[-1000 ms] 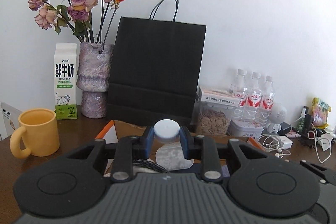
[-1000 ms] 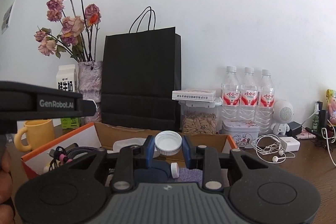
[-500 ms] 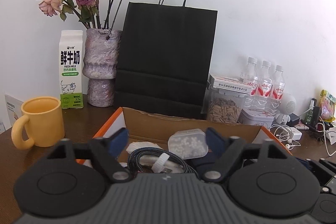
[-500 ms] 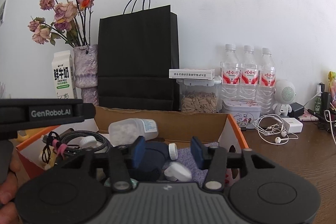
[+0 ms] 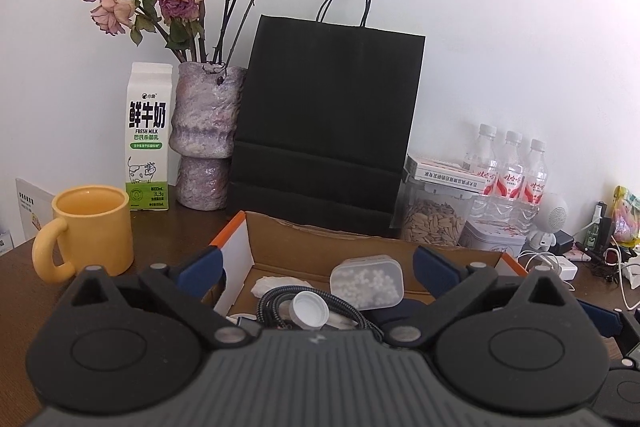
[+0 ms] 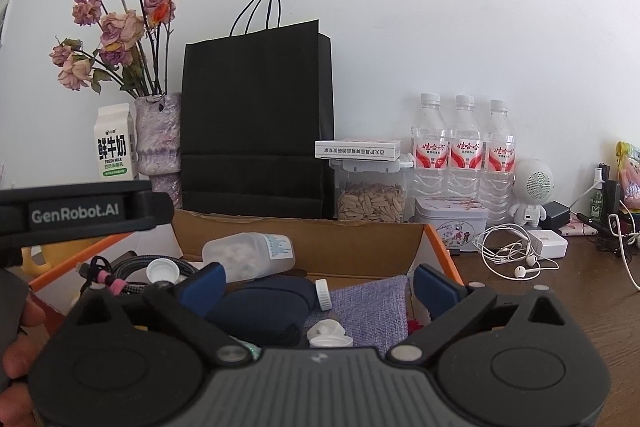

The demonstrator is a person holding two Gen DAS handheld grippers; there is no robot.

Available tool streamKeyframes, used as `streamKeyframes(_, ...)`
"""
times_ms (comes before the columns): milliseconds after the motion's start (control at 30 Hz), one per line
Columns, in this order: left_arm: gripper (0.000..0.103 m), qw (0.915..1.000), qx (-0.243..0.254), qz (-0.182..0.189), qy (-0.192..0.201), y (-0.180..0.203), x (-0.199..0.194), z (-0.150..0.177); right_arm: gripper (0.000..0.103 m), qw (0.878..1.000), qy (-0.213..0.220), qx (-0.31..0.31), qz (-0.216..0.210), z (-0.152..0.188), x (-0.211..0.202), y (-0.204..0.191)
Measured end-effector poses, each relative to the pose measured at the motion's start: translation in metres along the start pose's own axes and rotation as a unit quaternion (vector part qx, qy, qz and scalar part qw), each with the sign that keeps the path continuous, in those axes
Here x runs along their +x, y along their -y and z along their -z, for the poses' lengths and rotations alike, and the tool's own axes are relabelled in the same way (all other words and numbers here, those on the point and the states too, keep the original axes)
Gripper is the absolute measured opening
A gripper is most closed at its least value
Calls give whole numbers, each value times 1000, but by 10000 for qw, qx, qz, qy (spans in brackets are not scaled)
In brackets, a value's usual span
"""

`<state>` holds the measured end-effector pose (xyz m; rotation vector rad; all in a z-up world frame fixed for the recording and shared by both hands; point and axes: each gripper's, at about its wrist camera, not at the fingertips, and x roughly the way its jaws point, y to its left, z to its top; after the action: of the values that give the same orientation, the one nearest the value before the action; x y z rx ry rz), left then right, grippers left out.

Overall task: Organize objects
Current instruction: 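Move both tools back to the table beside the red box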

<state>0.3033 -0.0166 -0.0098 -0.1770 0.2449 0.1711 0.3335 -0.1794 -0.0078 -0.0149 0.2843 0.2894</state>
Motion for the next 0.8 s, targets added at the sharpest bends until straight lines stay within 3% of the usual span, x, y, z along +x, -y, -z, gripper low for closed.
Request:
streamKeyframes(233,103,9997,-92,118,193,-8,-22,5,103,10000,56,75,-18,1,-16,3)
streamKeyframes(533,103,9983,233,283,445,-31,-68,23,103,9997,35,-216,-50,15,-57,11)
streamKeyframes(800,103,9961,660,570,-97,-48,-89,36,103,9966,-556,-570,-214,34,-82,14)
